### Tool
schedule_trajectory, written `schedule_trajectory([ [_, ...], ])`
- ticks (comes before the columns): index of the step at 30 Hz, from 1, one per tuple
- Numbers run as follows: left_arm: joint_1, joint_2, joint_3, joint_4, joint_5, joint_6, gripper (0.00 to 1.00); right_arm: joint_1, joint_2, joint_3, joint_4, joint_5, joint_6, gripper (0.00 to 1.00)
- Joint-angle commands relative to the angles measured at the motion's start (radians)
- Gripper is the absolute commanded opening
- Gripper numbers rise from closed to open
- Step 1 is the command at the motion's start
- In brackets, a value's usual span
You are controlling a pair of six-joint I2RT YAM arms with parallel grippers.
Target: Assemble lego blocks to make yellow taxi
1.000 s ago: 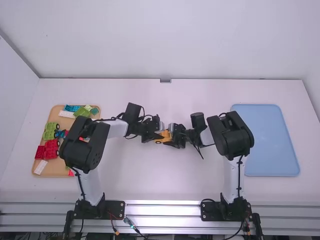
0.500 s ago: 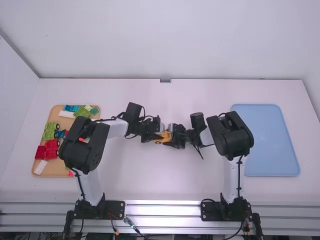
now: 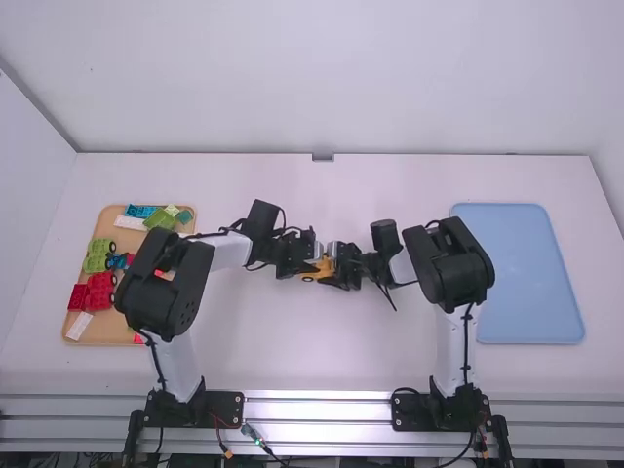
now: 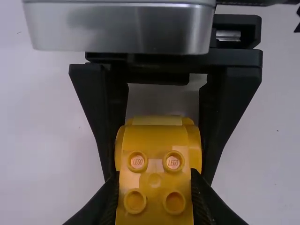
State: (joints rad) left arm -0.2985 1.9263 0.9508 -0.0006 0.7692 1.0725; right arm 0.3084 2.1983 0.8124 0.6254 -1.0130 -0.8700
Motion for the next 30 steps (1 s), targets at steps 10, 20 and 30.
schedule_trajectory([
  [10, -0.050, 0.079, -0.057, -0.072, -0.265, -0.087, 0.02, 0.033, 0.024, 0.000, -0.004, 0.023, 0.009, 0.56],
  [20, -0.050, 0.079, -0.028, -0.154, -0.315, -0.080, 0.02, 0.033, 0.024, 0.000, -0.005, 0.026, 0.009, 0.56],
  [30, -0.050, 0.079, -0.030, -0.149, -0.468, -0.142, 0.01, 0.033, 0.024, 0.000, -0.005, 0.025, 0.009, 0.56],
])
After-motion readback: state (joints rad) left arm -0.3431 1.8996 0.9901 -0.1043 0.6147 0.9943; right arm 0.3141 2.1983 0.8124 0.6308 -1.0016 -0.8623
